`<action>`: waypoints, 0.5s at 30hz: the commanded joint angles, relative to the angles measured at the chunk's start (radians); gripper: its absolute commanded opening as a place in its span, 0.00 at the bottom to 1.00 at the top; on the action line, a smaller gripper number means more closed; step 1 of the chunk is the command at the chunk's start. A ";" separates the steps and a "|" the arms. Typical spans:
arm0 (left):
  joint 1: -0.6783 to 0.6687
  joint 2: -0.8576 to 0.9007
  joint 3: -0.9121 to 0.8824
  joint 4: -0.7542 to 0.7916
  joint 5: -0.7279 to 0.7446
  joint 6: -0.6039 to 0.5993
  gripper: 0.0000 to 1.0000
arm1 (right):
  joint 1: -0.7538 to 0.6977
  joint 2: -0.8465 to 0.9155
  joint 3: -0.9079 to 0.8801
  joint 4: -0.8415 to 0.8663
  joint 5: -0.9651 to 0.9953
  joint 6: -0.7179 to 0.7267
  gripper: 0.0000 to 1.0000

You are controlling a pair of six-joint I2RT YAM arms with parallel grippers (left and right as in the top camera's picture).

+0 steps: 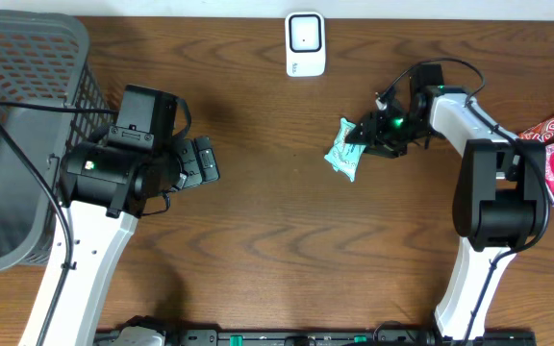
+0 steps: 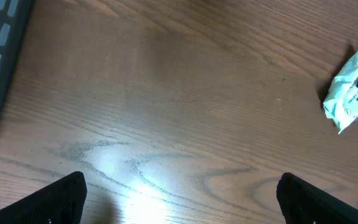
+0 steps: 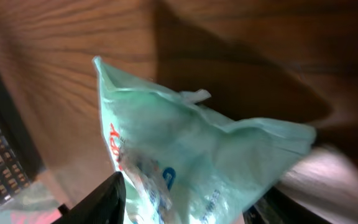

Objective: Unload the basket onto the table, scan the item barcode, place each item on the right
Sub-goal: 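Raise the green wipes pack up under the scanner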

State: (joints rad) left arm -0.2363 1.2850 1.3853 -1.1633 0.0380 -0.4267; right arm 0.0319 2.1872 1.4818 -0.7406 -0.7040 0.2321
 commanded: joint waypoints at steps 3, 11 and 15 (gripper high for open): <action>0.002 0.000 0.005 -0.003 -0.013 -0.005 0.98 | 0.044 0.037 -0.073 0.077 0.066 0.090 0.36; 0.002 0.000 0.005 -0.003 -0.013 -0.005 0.98 | 0.060 0.032 0.035 0.068 -0.061 0.121 0.01; 0.002 0.000 0.005 -0.003 -0.013 -0.005 0.98 | 0.069 0.032 0.153 0.088 -0.084 0.209 0.01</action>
State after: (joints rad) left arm -0.2363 1.2850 1.3853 -1.1633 0.0380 -0.4267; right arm 0.0872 2.2147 1.5341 -0.6739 -0.7536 0.3573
